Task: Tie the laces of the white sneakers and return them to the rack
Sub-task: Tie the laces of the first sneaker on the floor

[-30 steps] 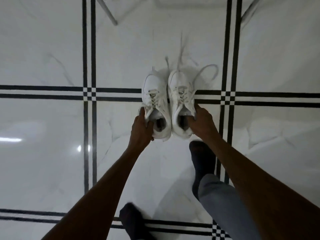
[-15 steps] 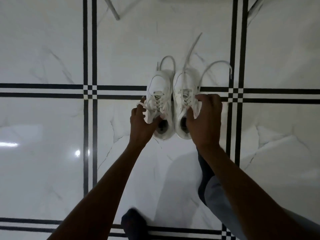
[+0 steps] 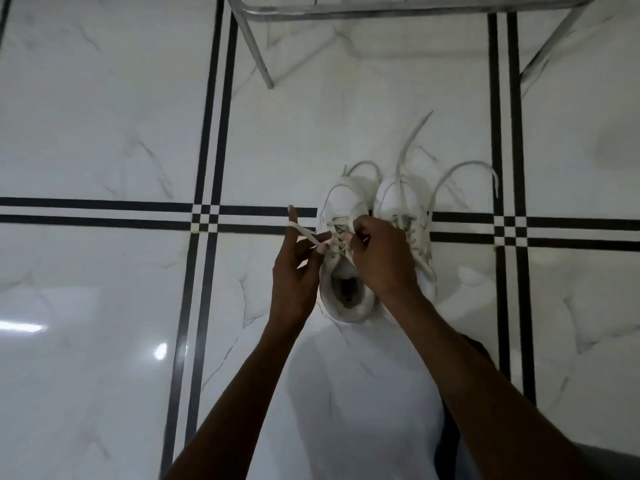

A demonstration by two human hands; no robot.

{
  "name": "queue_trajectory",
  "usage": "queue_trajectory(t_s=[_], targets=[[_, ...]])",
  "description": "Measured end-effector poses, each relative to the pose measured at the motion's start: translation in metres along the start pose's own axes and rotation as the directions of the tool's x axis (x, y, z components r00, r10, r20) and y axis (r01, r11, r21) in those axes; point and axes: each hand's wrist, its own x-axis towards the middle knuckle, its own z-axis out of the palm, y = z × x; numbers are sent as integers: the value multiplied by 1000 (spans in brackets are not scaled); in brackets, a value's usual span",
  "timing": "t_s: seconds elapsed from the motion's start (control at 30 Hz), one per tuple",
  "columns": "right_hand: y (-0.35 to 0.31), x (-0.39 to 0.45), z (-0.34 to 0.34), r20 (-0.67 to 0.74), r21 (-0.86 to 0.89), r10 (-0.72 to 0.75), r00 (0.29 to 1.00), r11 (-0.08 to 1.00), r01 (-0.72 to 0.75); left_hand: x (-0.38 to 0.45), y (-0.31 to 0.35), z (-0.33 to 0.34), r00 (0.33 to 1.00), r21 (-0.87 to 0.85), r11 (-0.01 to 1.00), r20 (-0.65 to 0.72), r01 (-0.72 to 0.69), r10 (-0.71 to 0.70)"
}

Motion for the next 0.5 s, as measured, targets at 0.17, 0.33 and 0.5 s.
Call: queue_trajectory(t_s=[0.17,0.33,0.5], targets=[[3,12,-5,-50,124,-29,998,992,35,12,-3,-9,995,42,994,23,-99,98],[1,25,-8,-41,227,-43,998,973,51,25,-1,-17,965,8,965,9,-263,263],[-7,30,-8,-42,210,-66,997,975,74,26,11,-29,966,-53,965,25,-256,258]])
